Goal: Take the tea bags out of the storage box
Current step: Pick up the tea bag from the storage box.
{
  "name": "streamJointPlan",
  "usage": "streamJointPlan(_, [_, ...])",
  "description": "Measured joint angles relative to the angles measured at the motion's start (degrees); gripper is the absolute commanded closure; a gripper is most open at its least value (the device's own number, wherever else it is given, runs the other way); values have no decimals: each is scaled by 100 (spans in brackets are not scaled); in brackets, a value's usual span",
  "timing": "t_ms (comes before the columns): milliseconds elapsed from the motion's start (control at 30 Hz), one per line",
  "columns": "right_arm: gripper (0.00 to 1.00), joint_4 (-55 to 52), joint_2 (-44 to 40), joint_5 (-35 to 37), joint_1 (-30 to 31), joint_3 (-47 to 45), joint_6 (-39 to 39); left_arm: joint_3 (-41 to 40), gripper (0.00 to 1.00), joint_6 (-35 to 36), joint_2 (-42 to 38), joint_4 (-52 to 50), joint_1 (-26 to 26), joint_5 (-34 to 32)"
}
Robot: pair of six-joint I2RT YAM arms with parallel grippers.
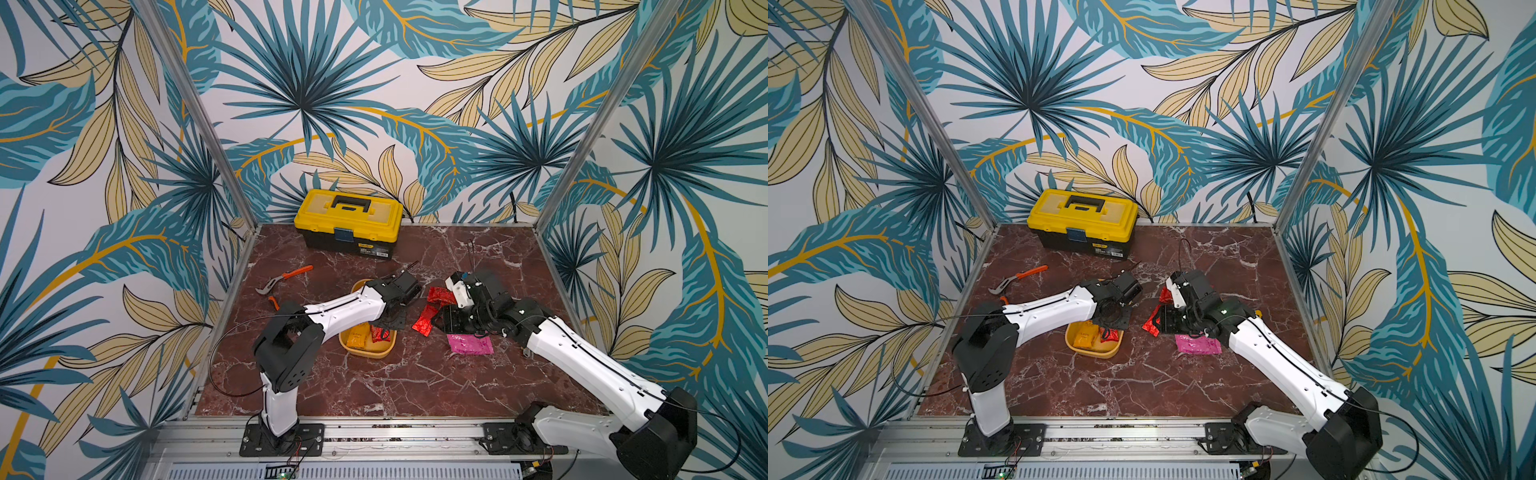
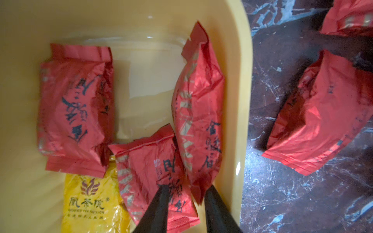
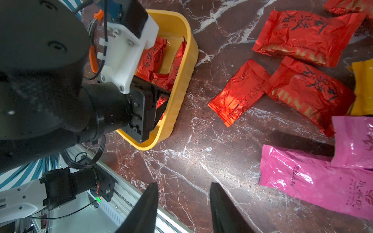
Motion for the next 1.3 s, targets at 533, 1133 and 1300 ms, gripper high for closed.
streamJointPlan(533, [53,0,0,0,0,0,0,522,99,31,323,-131,0,-138])
streamJointPlan(1133, [54,2,-4,149,0,0,-7,531,100,4,-721,-664,0,-94])
streamJointPlan(1300, [54,0,-131,282,-24,-2,-17,531,100,44,-1316,-789,0,105])
